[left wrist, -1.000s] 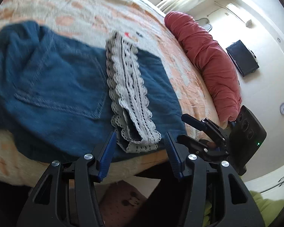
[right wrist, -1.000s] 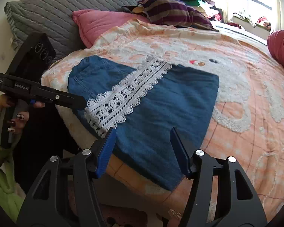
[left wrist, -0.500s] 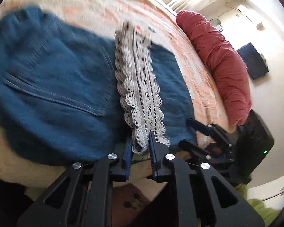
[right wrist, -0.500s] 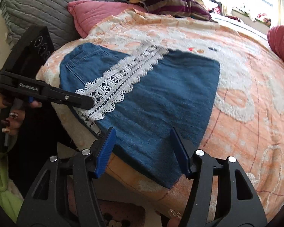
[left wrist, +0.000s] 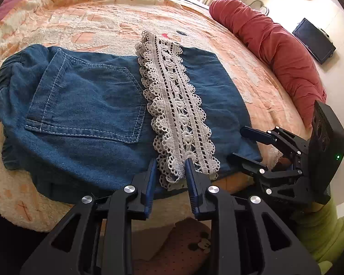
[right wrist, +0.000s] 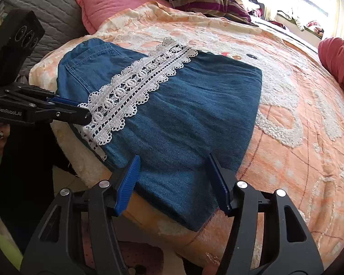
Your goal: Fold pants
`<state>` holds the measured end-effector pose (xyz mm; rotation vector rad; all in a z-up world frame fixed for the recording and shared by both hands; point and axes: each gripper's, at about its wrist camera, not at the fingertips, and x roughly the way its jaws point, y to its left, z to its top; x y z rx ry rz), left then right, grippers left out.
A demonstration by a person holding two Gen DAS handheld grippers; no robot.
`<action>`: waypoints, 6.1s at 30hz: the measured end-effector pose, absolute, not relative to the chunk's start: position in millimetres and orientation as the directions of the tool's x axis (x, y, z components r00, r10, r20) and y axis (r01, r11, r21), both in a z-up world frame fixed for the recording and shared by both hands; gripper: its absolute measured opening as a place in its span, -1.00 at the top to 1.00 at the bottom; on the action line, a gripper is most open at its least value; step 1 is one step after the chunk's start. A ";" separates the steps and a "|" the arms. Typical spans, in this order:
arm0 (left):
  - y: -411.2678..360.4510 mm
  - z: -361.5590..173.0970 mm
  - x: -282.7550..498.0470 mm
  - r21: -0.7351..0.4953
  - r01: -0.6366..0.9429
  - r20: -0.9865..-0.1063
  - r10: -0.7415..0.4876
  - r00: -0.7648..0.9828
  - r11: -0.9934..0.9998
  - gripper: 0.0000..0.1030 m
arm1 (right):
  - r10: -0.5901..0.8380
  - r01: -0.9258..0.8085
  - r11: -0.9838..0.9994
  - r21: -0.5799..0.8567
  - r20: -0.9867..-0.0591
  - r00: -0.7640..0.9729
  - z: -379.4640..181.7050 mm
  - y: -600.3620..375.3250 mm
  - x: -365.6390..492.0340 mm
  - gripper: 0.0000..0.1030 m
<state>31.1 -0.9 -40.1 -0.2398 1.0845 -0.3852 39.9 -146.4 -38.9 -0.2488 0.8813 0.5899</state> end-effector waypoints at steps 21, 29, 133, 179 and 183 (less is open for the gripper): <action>13.3 -8.7 3.8 -0.323 0.180 -0.795 -0.369 0.481 0.929 0.25 | 0.478 -0.533 0.836 0.134 -0.655 0.585 -4.1 -172.2 36.8 -0.51; 32.9 6.2 -10.9 -0.300 0.166 -0.787 -0.342 0.513 0.940 -0.22 | 0.503 -0.508 0.842 0.184 -0.610 0.612 19.0 -182.0 37.8 -0.72; -26.7 8.4 45.5 -0.562 0.299 -0.626 -0.633 0.455 0.771 -0.63 | 0.732 -0.658 0.602 0.452 -0.642 0.229 31.8 -180.8 192.3 -0.15; -29.2 -20.4 23.3 -0.338 0.353 -0.756 -0.475 0.450 0.872 0.26 | 0.379 -0.703 0.711 0.017 -0.851 0.363 11.8 -100.0 191.8 0.32; -30.9 -12.9 19.2 -0.337 0.364 -0.750 -0.481 0.454 0.868 0.00 | 0.433 -0.700 0.713 0.042 -0.812 0.392 36.1 -118.2 172.0 0.23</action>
